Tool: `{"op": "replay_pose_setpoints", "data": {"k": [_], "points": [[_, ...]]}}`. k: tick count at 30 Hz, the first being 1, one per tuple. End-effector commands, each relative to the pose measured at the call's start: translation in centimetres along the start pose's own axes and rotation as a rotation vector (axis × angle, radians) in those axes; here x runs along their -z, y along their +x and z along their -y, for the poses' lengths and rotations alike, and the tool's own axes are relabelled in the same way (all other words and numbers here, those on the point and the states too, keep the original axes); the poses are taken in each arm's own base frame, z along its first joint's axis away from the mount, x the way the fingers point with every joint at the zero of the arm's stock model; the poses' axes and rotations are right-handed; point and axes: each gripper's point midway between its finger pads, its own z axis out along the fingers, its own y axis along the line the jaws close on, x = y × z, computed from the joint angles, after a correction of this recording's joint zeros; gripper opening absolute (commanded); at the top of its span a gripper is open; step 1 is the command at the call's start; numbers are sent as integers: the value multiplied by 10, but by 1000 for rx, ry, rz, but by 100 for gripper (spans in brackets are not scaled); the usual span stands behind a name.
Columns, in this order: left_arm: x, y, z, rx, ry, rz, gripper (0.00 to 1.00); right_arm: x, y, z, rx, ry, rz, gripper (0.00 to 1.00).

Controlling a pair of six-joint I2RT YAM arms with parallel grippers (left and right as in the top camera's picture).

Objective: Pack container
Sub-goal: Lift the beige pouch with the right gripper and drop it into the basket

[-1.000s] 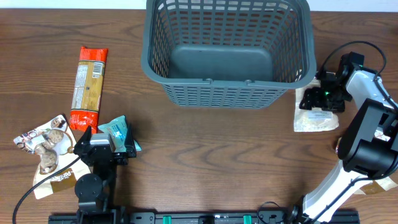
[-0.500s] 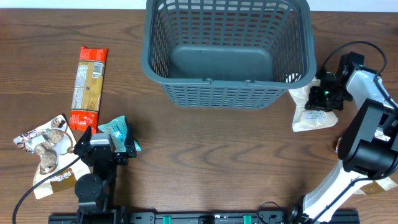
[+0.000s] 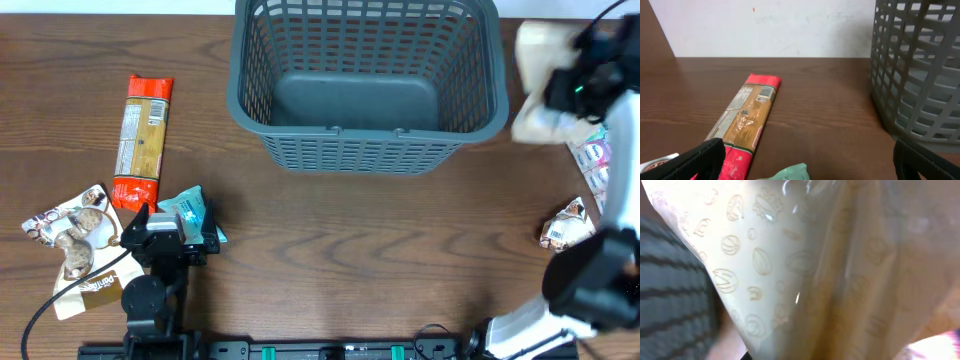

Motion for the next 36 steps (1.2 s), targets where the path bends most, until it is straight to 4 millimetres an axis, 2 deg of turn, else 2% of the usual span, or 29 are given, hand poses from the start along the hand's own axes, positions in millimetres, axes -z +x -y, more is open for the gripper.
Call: {"op": "replay_pose_setpoints", "data": {"k": [1,5,7,8,14,19,22,24,27,32,36], "points": [[-1,19,1,-9,5,-63,99,56,-24,3,-52,52,137,1],[-1,19,1,-9,5,-63,99,113,-38,-4,-46,58,274,1],[-1,19,1,-9,5,-63,99,136,-40,-13,-20,45,326,1],[-1,19,1,-9,5,-63,99,146,-41,-23,29,18,347,1],[-1,18,1,-9,6,-63,99,197,-29,-121,442,-213,467,1],[-1,19,1,-9,6,-63,99,221,-15,-192,699,-333,551,1],[-1,19,1,-9,5,-63,99,230,-12,-224,809,-380,607,1],[-1,19,1,-9,5,-63,99,230,-12,-240,855,-404,629,1],[-1,19,1,-9,5,-67,99,217,-13,-257,877,-431,618,1],[-3,26,1,-9,5,-97,99,168,-5,-277,927,-488,510,1],[-4,35,-4,-11,-20,-139,99,117,4,-288,969,-506,401,1]]}}
